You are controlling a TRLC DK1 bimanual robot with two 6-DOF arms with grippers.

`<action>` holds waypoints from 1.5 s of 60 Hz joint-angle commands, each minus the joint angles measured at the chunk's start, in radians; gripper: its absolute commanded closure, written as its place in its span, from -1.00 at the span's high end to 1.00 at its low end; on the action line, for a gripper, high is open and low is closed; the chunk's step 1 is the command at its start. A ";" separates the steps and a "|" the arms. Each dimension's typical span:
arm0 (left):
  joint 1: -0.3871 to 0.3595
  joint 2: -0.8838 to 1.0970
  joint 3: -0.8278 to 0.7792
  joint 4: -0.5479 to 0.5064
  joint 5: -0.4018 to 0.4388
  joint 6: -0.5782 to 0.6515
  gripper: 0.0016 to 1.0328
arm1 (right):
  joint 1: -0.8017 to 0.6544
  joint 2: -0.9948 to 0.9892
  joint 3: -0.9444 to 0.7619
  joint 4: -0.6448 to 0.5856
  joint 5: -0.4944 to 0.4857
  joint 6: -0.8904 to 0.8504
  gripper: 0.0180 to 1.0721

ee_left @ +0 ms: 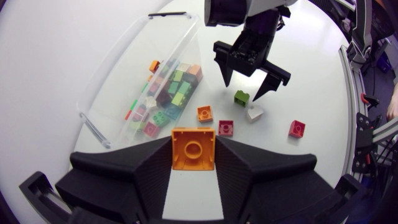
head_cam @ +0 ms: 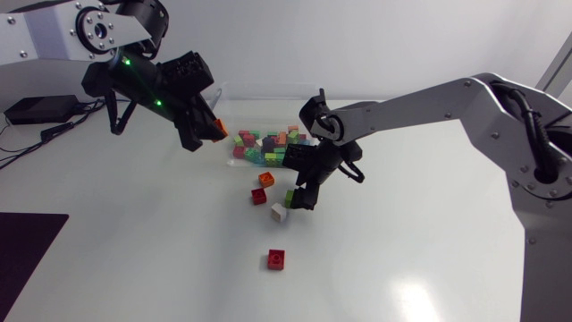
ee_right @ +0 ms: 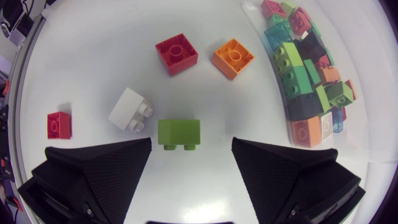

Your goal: Place the duplo bricks in the container

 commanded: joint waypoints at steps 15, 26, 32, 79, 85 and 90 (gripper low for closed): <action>0.001 0.050 0.166 -0.005 0.041 -0.096 -0.41 | 0.034 0.099 0.136 -0.098 0.024 -0.060 0.45; 0.005 0.093 0.210 0.011 0.059 -0.131 -0.41 | 0.051 0.142 0.163 -0.127 0.036 -0.066 -0.06; -0.002 0.116 0.215 0.054 0.060 -0.159 -0.41 | 0.055 0.148 0.162 -0.134 0.047 -0.065 -0.51; 0.012 0.433 0.497 0.274 0.027 -0.470 0.03 | -0.008 -0.252 0.064 -0.208 0.011 0.038 -0.52; 0.011 0.432 0.466 0.332 -0.010 -0.484 0.82 | -0.006 -0.253 0.108 -0.213 0.011 0.061 -0.52; 0.015 0.409 0.428 0.367 -0.024 -0.486 0.92 | -0.008 -0.249 0.166 -0.227 0.010 0.086 -0.52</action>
